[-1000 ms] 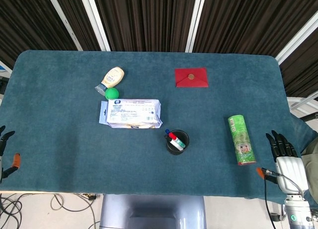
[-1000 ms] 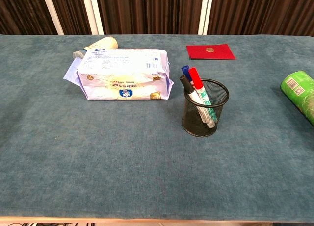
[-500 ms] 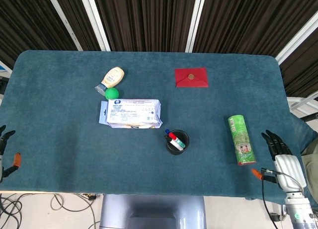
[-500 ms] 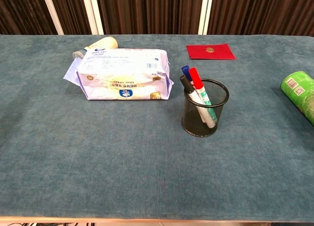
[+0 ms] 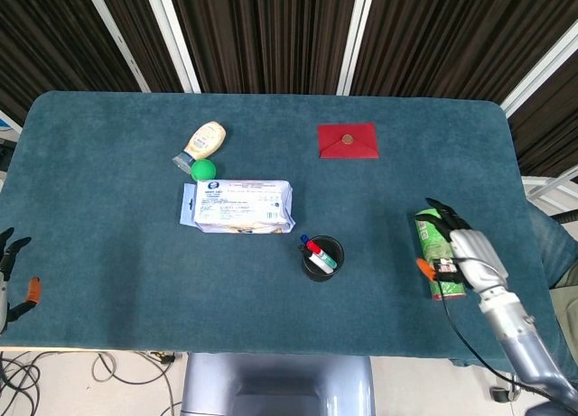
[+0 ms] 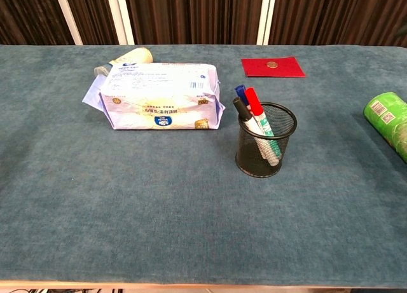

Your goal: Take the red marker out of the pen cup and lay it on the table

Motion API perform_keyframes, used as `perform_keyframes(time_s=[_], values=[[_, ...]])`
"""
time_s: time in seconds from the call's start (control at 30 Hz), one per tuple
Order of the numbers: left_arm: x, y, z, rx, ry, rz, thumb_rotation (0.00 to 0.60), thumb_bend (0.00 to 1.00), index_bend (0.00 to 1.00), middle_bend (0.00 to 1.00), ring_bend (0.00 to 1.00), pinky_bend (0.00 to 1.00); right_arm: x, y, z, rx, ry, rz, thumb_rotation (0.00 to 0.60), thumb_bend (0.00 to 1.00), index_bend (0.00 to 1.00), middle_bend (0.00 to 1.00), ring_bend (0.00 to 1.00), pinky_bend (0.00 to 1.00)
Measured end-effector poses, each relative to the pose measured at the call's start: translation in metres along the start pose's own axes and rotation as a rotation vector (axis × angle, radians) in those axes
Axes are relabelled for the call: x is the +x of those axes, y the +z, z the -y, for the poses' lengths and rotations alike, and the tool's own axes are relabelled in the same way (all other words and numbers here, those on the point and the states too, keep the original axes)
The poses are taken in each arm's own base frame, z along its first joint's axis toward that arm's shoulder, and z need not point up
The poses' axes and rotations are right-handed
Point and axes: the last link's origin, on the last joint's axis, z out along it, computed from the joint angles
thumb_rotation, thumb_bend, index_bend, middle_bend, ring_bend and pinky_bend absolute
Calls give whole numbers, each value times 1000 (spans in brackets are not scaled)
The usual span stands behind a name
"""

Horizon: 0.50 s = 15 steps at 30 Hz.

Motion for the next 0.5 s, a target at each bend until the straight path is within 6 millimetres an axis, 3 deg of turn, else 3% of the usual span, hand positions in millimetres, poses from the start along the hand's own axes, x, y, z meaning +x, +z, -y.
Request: perform_keyframes(time_s=[0.13, 0.5], values=[[1, 1, 1, 3, -4, -2, 600, 453, 153, 30, 78, 44, -15, 23, 19, 13, 64, 48, 600, 413, 346, 0, 44, 162], [0, 2, 2, 12, -10, 7, 600, 453, 153, 29, 78, 44, -52, 54, 62, 32, 139, 160, 600, 341, 396, 0, 44, 162]])
